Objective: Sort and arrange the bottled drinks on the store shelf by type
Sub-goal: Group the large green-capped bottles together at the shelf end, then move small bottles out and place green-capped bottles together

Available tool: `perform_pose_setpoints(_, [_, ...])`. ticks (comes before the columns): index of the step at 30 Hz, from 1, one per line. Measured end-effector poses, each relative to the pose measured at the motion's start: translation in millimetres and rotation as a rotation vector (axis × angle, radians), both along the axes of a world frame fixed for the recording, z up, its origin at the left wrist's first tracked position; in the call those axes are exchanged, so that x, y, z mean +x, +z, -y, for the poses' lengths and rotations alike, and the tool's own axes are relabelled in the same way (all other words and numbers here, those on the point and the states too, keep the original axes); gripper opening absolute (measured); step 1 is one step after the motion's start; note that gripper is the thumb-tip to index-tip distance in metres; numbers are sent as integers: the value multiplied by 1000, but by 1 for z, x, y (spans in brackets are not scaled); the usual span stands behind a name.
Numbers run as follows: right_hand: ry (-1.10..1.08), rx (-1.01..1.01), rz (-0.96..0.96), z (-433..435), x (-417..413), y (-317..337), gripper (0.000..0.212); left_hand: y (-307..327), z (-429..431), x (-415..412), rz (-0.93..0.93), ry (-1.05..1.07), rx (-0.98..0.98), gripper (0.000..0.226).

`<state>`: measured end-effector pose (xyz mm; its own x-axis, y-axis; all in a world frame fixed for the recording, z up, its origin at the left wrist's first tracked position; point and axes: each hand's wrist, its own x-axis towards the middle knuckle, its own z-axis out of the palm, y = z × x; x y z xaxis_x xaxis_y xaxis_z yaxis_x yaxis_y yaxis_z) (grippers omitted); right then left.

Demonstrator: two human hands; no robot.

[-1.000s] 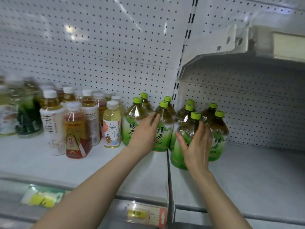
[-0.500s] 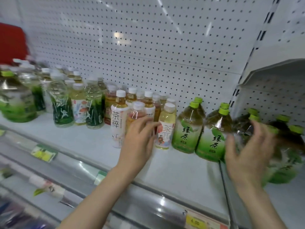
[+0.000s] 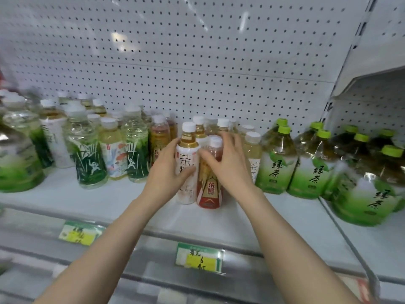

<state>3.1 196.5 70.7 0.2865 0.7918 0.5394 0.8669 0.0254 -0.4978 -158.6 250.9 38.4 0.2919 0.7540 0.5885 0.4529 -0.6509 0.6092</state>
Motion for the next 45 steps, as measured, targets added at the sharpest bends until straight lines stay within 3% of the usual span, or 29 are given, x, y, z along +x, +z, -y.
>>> perform_pose_setpoints(11, [-222,-6,49,43,42,2,61,-4,-9,-5,76,-65,-13,77])
perform_pose_setpoints(20, [-210,79,-249,50,55,-15,58,-2,1,-16,154,-5,-177,78])
perform_pose_setpoints(25, [-108,59,-306,46,45,-21,66,-8,6,-14,266,-11,-318,68])
perform_pose_setpoints(32, [57,58,-312,46,26,-17,65,-10,35,-33,440,70,-329,67])
perform_pose_setpoints(36, [205,59,-345,36,1,-13,55,-15,49,-69,516,131,-333,71])
perform_pose_setpoints(41, [324,70,-358,16,-53,-2,62,-13,60,-129,521,256,-307,73])
perform_pose_setpoints(45, [389,74,-342,-3,-105,7,51,-10,54,-183,561,297,-284,62])
